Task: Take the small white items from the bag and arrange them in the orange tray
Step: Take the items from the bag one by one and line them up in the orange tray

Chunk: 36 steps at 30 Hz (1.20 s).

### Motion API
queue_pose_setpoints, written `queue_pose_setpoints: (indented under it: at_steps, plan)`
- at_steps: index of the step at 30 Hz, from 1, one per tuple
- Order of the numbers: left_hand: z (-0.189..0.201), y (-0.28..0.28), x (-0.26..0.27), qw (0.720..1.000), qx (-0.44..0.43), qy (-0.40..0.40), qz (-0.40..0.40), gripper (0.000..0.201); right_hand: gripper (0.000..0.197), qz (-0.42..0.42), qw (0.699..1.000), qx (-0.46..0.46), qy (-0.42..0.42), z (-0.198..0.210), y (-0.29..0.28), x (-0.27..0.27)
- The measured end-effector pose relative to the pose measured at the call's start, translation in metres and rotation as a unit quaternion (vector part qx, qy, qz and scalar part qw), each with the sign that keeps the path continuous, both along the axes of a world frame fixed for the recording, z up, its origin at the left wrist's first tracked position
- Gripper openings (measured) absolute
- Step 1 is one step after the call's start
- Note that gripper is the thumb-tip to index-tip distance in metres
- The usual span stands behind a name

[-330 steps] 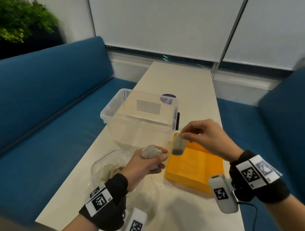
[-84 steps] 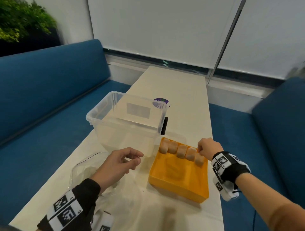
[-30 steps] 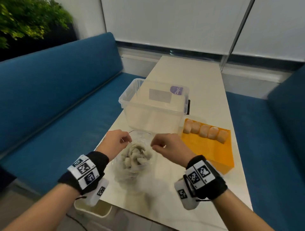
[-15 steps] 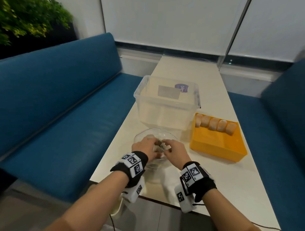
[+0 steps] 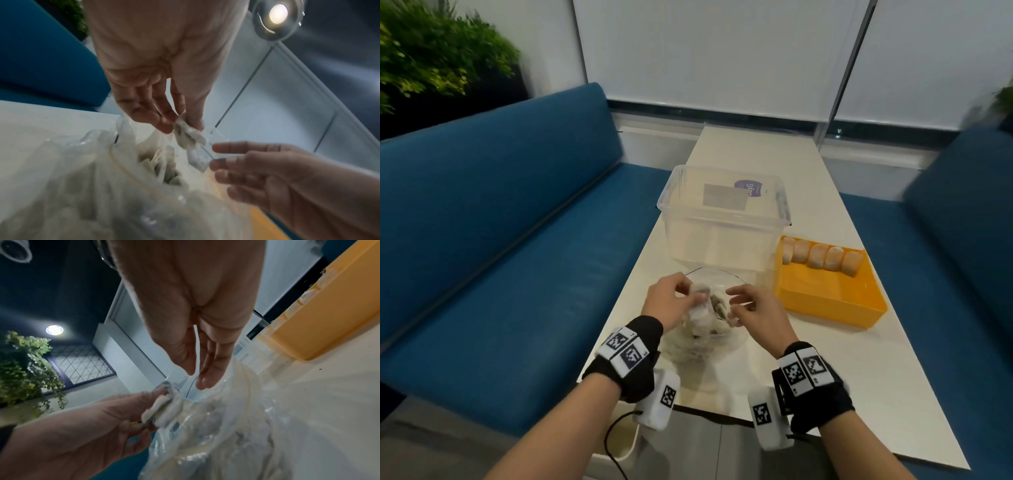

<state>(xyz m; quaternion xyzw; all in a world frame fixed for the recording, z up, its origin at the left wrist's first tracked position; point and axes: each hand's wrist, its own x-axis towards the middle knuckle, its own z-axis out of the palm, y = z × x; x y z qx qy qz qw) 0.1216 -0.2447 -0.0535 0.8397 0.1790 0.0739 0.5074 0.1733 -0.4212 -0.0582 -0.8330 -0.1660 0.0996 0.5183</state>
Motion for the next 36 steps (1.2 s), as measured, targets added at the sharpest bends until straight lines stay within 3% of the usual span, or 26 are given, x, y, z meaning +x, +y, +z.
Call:
queue_pose_setpoints:
  at_steps: [2,5,9,12,15,17,21,23,27,30,33,36]
  plan:
    - [0.005,0.001,-0.001,0.991,-0.127,-0.033,0.028,0.020,0.022,-0.016,0.999,0.041,0.032,0.003,0.005,-0.001]
    - [0.012,-0.004,-0.003,0.950,-0.305,-0.048,0.054,0.017,0.032,-0.018,0.985,0.107,0.133,0.009,0.016,-0.006]
    - [0.017,-0.014,-0.007,0.895,-0.433,-0.070,0.080,0.015,0.037,0.023,0.946,0.227,0.229,0.023,0.027,-0.016]
    - [0.015,-0.019,-0.009,0.876,-0.462,-0.082,0.114,0.021,0.034,0.041,0.937,0.270,0.220,0.032,0.031,-0.017]
    - [0.015,-0.021,-0.008,0.860,-0.489,-0.088,0.120,0.040,0.031,0.021,0.964,0.214,0.155,0.030,0.034,-0.012]
    - [0.017,-0.019,-0.010,0.858,-0.498,-0.081,0.092,0.047,0.023,0.025,0.976,0.180,0.119,0.032,0.032,-0.005]
    - [0.028,-0.011,-0.015,0.874,-0.484,-0.035,-0.021,0.038,0.014,0.101,0.993,0.053,0.025,0.056,0.020,0.016]
    - [0.034,-0.010,-0.016,0.872,-0.483,-0.002,-0.077,0.033,0.011,0.183,0.981,-0.058,-0.036,0.074,0.016,0.025]
    - [0.044,-0.018,-0.011,0.870,-0.471,0.047,-0.137,0.032,0.018,0.293,0.922,-0.223,-0.121,0.105,0.015,0.033]
    - [0.046,-0.025,-0.005,0.861,-0.497,0.017,-0.110,0.032,0.025,0.233,0.935,-0.200,-0.179,0.113,0.009,0.039]
    - [0.047,-0.034,0.001,0.849,-0.522,-0.025,-0.082,0.030,0.019,0.148,0.958,-0.158,-0.189,0.112,0.002,0.045]
    - [0.050,-0.047,0.006,0.848,-0.522,-0.047,-0.072,0.029,0.011,0.133,0.964,-0.130,-0.189,0.109,-0.004,0.046]
